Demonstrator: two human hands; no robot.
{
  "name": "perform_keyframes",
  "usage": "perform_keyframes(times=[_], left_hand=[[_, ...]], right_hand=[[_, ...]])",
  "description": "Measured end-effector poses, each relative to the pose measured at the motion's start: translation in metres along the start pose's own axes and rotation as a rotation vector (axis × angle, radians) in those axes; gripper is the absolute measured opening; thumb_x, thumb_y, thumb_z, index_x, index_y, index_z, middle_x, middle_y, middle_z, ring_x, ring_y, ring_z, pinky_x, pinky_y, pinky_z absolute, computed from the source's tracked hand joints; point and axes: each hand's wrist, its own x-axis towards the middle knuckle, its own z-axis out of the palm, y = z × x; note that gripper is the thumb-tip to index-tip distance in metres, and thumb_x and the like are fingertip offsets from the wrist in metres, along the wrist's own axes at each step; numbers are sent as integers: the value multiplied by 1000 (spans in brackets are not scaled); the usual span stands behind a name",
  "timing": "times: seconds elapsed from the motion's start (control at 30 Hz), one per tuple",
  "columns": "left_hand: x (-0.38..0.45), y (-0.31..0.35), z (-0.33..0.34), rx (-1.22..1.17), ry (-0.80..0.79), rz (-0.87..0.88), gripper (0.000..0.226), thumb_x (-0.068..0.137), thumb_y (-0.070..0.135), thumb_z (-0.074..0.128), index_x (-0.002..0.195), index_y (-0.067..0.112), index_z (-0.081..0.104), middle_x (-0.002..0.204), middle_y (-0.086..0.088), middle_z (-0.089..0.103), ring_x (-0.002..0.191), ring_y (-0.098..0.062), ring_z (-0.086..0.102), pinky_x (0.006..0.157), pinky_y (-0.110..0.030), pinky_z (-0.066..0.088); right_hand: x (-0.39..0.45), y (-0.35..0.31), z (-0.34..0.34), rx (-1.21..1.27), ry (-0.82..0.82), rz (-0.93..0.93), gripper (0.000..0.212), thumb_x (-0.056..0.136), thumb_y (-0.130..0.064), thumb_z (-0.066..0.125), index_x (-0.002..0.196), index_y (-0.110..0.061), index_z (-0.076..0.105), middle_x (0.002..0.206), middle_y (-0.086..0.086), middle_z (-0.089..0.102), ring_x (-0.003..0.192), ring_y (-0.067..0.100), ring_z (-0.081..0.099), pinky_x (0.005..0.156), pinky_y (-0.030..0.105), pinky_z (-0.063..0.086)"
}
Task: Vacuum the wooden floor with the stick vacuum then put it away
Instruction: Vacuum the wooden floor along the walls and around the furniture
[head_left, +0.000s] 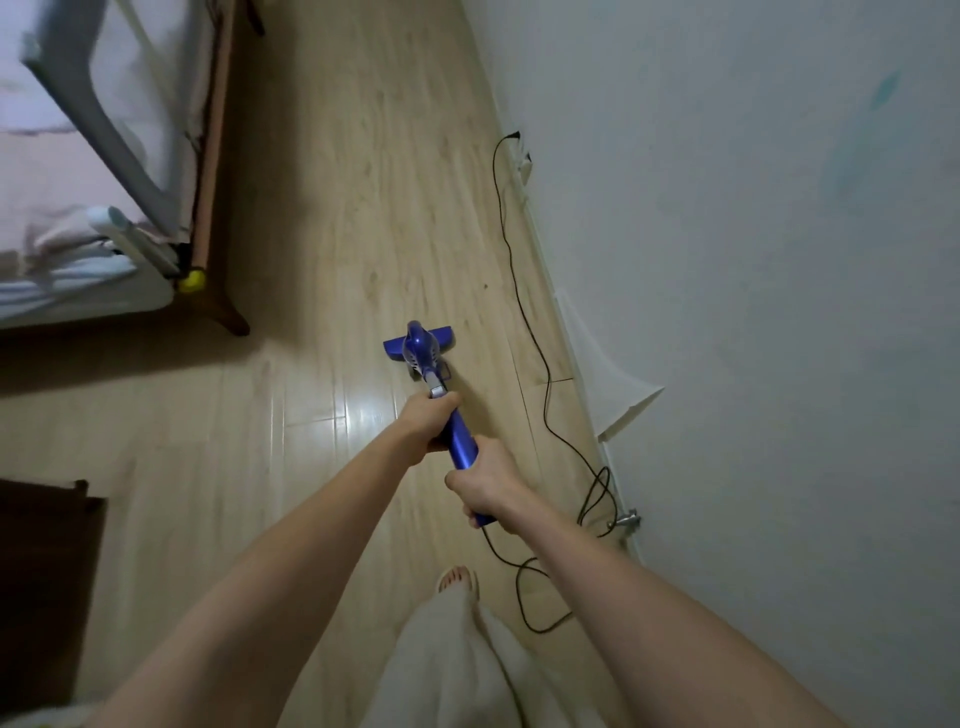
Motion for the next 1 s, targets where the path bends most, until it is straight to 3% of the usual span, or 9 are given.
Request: perform_keyframes(times=[0.13,0.3,0.5,0.63,0.8,0.9,1.0], left_hand=[[-36,-23,10,-54,-5,-18,11,93,13,52,100,5,50,89,-15,57,76,-26,60,67,-33,55],[-84,-60,32,-175,17,-65,27,92,16,56,113,0,52,93,-16,63,79,-25,64,72,-36,55],[-139,-95,66,-397,39,-120,18,94,15,57,88,5,44,83,-13,58,71,-24,61,72,-36,51],[-152,-107,87,-439,45,-127,18,94,17,57,89,5,45,84,-14,59,72,-24,62,66,-34,52],[-145,-102,91,-409,45,-163,20,91,20,60,87,7,45,87,-15,62,77,-25,64,79,-34,54],[-134,-95,86,-401,15,-156,21,92,18,58,100,3,45,91,-15,60,78,-26,63,78,-35,53],[-115,-87,70,-378,25,-148,42,90,19,60,123,3,41,91,-14,59,76,-24,63,64,-34,53]], right_hand=[[-38,20,-7,-71,-42,-18,31,86,-3,57,112,-16,44,81,9,52,56,19,51,47,28,47],[-87,49,-24,-195,-118,-27,36,87,-3,56,119,-13,44,88,13,54,57,18,53,45,26,47],[-134,77,-55,-420,-184,-59,32,85,-5,56,115,-12,46,80,8,54,61,17,53,56,27,49],[-149,87,-73,-488,-207,-39,33,87,-4,56,116,-14,44,77,8,53,56,15,51,48,23,48],[-142,93,-73,-474,-151,-56,29,87,-4,57,112,-13,46,76,9,52,52,16,50,47,25,47],[-130,91,-68,-465,-120,-56,29,86,-6,58,111,-14,46,77,9,54,54,17,52,48,25,49],[-111,82,-57,-447,-106,-52,28,86,-7,56,111,-15,46,78,10,53,54,18,51,47,26,48]])
